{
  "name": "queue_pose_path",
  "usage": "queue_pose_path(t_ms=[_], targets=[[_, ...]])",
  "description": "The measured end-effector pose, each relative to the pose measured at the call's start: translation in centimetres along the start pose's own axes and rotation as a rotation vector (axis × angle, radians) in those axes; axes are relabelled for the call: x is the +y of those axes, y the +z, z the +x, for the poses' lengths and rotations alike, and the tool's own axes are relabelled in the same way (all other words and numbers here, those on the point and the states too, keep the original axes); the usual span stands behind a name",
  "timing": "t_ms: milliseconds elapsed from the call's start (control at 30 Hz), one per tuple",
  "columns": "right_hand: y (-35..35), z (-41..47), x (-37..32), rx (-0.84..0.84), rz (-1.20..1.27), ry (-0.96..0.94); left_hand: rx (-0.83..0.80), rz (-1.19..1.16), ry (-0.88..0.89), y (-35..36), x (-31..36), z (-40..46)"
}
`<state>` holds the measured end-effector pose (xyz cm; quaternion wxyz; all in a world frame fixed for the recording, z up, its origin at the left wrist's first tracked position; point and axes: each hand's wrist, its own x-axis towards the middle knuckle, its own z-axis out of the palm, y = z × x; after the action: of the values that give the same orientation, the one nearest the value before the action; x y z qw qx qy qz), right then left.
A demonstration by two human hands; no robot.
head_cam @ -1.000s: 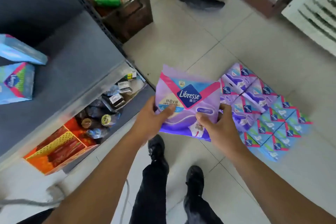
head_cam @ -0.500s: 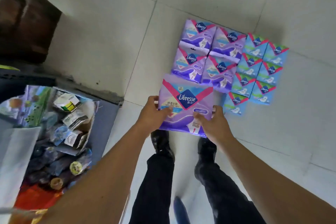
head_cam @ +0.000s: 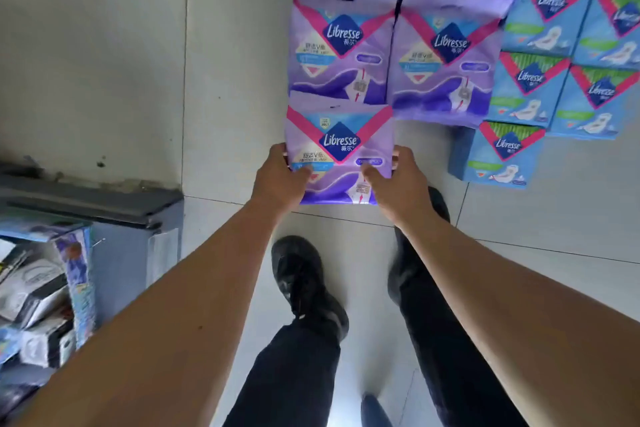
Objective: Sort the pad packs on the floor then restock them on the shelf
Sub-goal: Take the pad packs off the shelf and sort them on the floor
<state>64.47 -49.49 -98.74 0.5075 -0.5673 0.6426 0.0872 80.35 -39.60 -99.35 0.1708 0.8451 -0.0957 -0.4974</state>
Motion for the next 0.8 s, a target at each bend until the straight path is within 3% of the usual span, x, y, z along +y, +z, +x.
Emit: queue_pose_path(t_ms=[433, 600, 700, 800], targets=[[1.4, 3.9, 1.9, -0.166, -0.207, 0.054, -0.032, 0.11, -0.019, 1.6, -1.8, 3.3], [0.5, 2.7, 1.1, -0.178, -0.357, 0.025, 0.047, 0.127, -0.054, 0.6, -0.5, 1.2], [-1.3, 0.0, -0.6, -0.134, -0.445, -0.055, 0.102, 0.163, -0.004, -1.1, 0.3, -1.8], [-3.4, -3.7, -3.4, -0.116, -0.567, -0.266, 0.16, 0.248, 0.079, -3.2, 1.7, -5.8]])
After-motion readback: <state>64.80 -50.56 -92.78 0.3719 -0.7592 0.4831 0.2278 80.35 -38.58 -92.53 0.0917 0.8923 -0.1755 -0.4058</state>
